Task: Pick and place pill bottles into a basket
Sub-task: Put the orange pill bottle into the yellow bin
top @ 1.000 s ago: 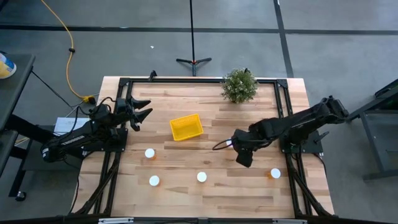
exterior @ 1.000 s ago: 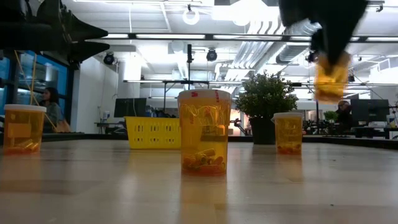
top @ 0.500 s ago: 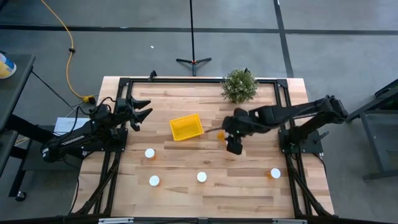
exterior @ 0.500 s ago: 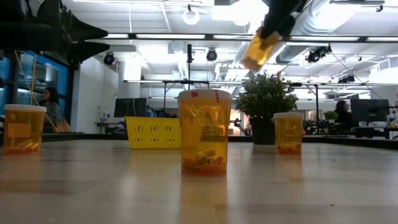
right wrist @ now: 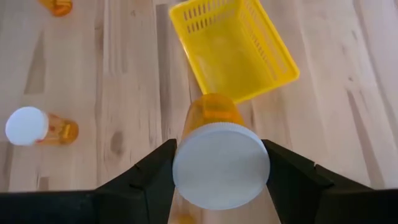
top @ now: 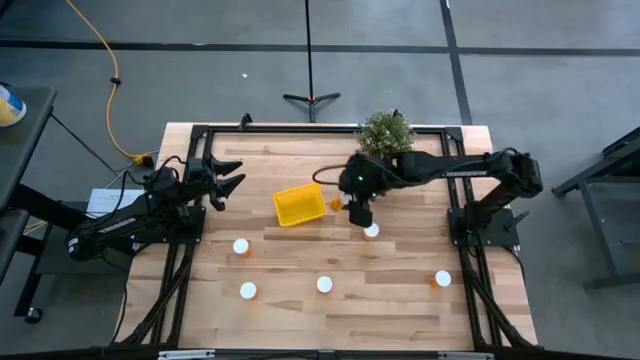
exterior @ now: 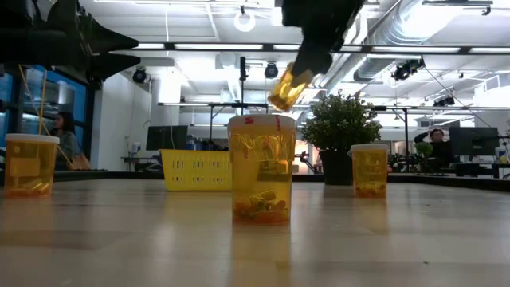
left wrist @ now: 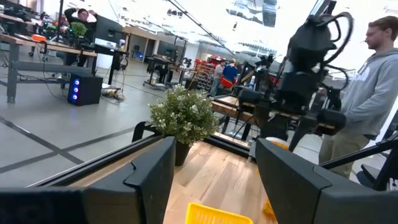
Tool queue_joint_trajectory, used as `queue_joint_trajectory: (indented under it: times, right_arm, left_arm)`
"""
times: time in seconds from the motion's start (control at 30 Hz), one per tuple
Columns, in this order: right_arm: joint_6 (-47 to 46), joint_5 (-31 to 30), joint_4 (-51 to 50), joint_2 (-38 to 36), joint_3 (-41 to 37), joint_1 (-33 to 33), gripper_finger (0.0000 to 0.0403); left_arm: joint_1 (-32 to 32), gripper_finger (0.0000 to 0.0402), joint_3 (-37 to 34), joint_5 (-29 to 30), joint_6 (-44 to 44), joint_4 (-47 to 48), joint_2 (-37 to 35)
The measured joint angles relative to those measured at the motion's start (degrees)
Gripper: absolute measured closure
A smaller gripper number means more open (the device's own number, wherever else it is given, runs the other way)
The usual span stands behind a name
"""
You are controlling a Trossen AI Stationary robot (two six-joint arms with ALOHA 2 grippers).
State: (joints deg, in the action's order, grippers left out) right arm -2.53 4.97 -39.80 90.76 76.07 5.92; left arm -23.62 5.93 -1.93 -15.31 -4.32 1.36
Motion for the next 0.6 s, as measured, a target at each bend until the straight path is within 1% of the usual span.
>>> queue_joint_trajectory:
  times: [0.13, 0.27, 0.4, 0.6]
  right_arm:
    - [2.17, 2.39, 2.27, 2.0, 0.12, 2.13, 0.0197]
    - [5.21, 2.87, 1.86, 4.63, 3.67, 2.9, 0.0197]
    - [9.0, 3.98, -0.58, 7.85, 10.67, 2.81, 0.0197]
    - [12.45, 3.85, -9.99, 15.05, 22.48, 4.03, 0.0197]
  left_arm:
    - [0.0, 0.0143, 0.0, 0.01, 0.0, -0.01, 0.0]
    - [0.0, 0.0143, 0.0, 0.01, 0.0, -0.04, 0.0]
    - [0.0, 0.0143, 0.0, 0.04, 0.0, -0.11, -0.01]
    - [0.0, 0.0143, 0.0, 0.04, 0.0, 0.01, 0.0]
